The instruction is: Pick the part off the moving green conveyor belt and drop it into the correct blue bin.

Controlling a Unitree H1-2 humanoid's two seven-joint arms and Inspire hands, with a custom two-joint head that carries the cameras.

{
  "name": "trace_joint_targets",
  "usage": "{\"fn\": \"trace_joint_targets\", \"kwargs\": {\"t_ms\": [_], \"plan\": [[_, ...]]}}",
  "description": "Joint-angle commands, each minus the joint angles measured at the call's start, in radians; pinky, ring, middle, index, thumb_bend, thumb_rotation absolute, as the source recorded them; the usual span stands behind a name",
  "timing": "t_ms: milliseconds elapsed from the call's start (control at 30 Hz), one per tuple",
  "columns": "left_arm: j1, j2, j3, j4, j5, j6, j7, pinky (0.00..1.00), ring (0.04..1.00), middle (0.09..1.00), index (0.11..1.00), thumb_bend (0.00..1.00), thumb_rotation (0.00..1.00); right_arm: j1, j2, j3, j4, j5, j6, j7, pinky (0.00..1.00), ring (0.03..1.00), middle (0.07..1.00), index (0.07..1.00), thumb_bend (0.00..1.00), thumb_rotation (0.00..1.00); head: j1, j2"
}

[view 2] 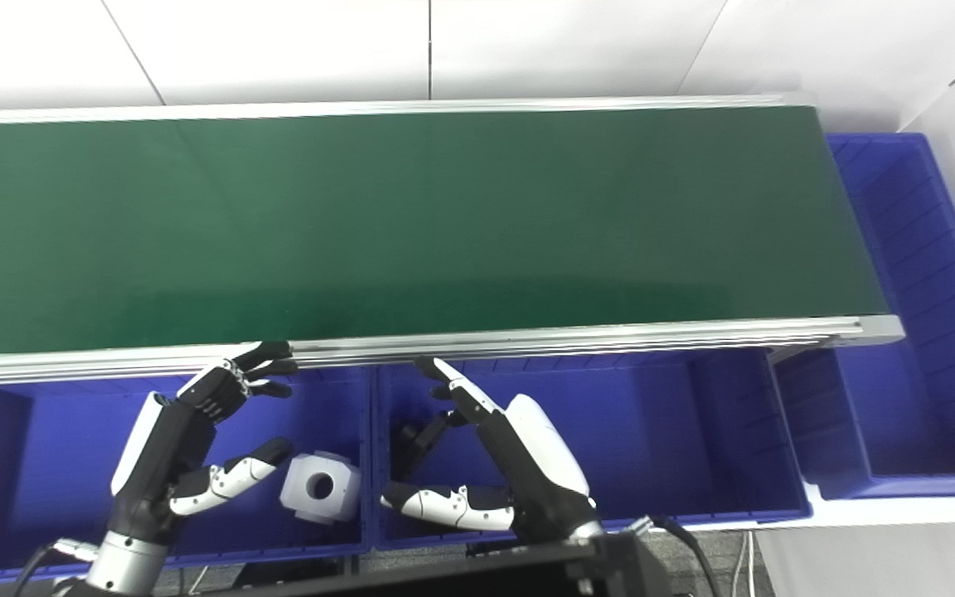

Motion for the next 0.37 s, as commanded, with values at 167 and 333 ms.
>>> {"fn": "trace_joint_targets", "kwargs": {"t_ms": [167, 333], "plan": [[0.000, 0.055, -0.062, -0.012, 0.047, -0.025, 0.080, 0.68, 0.772, 0.823, 0.781, 0.65, 0.35, 0.006, 0.022, -0.026, 0.058, 0.114, -0.111, -0.080, 0.73, 0.839, 0.908, 0.938, 0.71, 0.41, 0.017, -0.040], [0.001, 0.074, -0.096, 0.002, 0.050, -0.025, 0.131, 0.68, 0.768, 0.818, 0.772, 0.64, 0.33, 0.009, 0.040, -0.034, 0.114, 0.131, -0.179, -0.137, 0.73, 0.842, 0.929, 0.914, 0.72, 0.40, 0.019, -0.084]]}}
